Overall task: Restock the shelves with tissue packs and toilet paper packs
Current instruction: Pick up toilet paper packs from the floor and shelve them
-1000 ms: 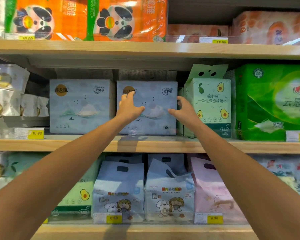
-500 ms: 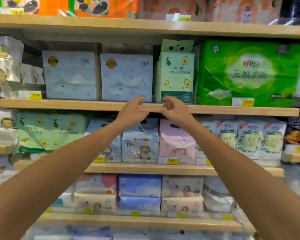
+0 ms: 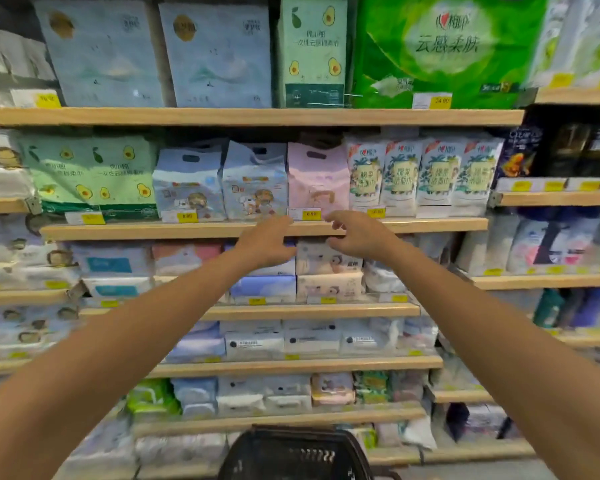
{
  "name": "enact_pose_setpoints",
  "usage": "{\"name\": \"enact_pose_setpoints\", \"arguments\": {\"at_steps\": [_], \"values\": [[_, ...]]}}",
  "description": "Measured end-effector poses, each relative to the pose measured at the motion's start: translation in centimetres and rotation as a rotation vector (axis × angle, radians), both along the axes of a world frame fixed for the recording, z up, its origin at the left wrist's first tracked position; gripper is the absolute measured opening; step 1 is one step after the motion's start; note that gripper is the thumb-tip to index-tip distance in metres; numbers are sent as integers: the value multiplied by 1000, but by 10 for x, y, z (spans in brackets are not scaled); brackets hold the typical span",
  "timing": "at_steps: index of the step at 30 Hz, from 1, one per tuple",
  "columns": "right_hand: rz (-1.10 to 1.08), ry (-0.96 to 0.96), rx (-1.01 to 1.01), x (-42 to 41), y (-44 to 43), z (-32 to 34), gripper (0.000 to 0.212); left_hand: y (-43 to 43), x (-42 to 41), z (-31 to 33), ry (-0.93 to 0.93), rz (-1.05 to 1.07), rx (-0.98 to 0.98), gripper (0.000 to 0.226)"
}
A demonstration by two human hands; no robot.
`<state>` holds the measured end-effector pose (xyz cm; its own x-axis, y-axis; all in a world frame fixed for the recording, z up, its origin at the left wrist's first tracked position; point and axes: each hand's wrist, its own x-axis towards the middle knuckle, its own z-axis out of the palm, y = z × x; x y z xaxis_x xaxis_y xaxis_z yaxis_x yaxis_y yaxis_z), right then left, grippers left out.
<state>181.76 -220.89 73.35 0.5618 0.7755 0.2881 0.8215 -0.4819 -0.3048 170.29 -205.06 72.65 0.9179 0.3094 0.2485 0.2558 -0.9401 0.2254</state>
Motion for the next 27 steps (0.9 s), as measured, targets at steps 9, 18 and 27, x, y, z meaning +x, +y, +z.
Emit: {"name": "enact_pose_setpoints", "arguments": {"at_steps": [9,18,27], "values": [[-111,34,-285,-71,-63,-88,56,-59,-58,-87,207,16,68,59],[-186,182,-432,-116,-153,-175,56,-133,-88,-157,302,-130,-35,62],[-267,390,-513,-88,-237,-264,55,-205,-50,-261,524,-274,-60,57]]}}
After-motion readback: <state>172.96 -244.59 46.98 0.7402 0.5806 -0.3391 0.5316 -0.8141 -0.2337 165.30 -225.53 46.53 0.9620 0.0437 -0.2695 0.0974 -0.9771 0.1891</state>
